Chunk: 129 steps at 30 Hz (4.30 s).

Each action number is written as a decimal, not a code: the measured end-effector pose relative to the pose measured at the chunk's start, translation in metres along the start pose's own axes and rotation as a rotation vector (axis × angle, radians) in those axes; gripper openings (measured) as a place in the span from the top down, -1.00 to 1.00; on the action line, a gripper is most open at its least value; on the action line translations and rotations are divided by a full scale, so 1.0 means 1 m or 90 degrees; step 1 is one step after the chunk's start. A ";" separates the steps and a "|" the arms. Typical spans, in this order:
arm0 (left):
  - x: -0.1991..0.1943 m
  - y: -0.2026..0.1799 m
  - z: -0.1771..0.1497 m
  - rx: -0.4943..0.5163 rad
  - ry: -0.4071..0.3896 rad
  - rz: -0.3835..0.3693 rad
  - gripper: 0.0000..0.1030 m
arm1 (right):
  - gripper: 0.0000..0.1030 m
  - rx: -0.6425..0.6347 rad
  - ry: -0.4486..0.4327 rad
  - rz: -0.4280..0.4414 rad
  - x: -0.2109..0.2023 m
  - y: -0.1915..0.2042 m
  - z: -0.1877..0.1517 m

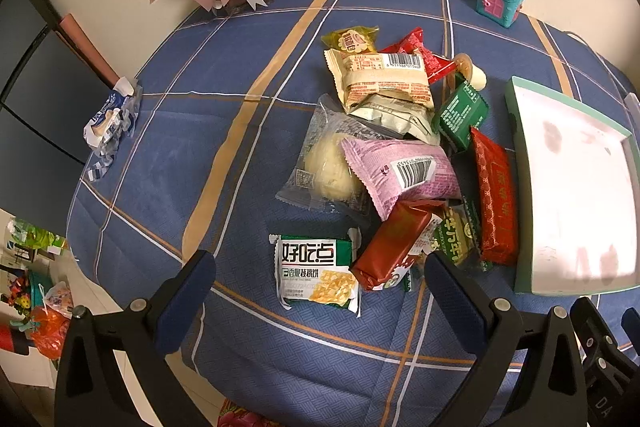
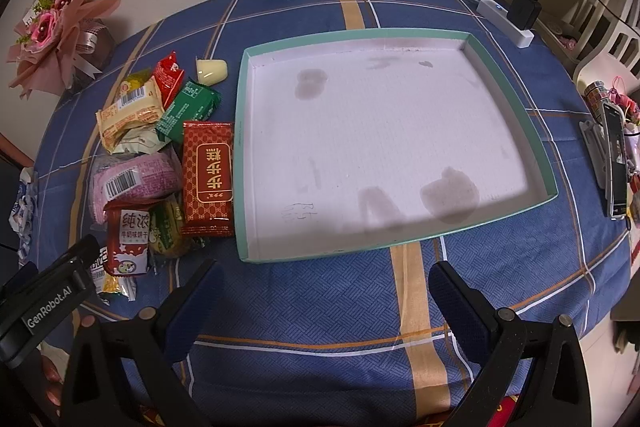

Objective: Organize snacks

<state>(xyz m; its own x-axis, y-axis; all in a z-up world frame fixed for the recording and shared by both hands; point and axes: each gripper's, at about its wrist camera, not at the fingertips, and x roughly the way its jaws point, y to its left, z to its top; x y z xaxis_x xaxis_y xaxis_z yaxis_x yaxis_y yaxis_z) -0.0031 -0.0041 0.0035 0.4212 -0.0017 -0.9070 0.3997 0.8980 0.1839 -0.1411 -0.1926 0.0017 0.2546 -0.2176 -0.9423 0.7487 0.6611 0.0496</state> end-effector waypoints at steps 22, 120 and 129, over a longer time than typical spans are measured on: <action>-0.001 -0.001 -0.001 0.002 0.001 0.001 -1.00 | -1.00 -0.001 0.002 0.000 0.000 0.000 0.000; 0.108 -0.005 0.009 -0.162 0.186 -0.185 -0.11 | 0.47 -0.166 0.071 0.196 0.057 0.148 -0.008; 0.076 0.004 0.032 -0.174 0.138 -0.179 -0.10 | 0.50 -0.160 0.064 0.210 0.044 0.142 -0.008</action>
<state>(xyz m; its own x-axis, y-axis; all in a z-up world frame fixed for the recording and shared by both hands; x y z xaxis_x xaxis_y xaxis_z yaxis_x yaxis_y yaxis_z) 0.0570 -0.0147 -0.0526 0.1344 -0.1968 -0.9712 0.2315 0.9592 -0.1623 -0.0284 -0.1025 -0.0351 0.3850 0.0982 -0.9177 0.4612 0.8408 0.2835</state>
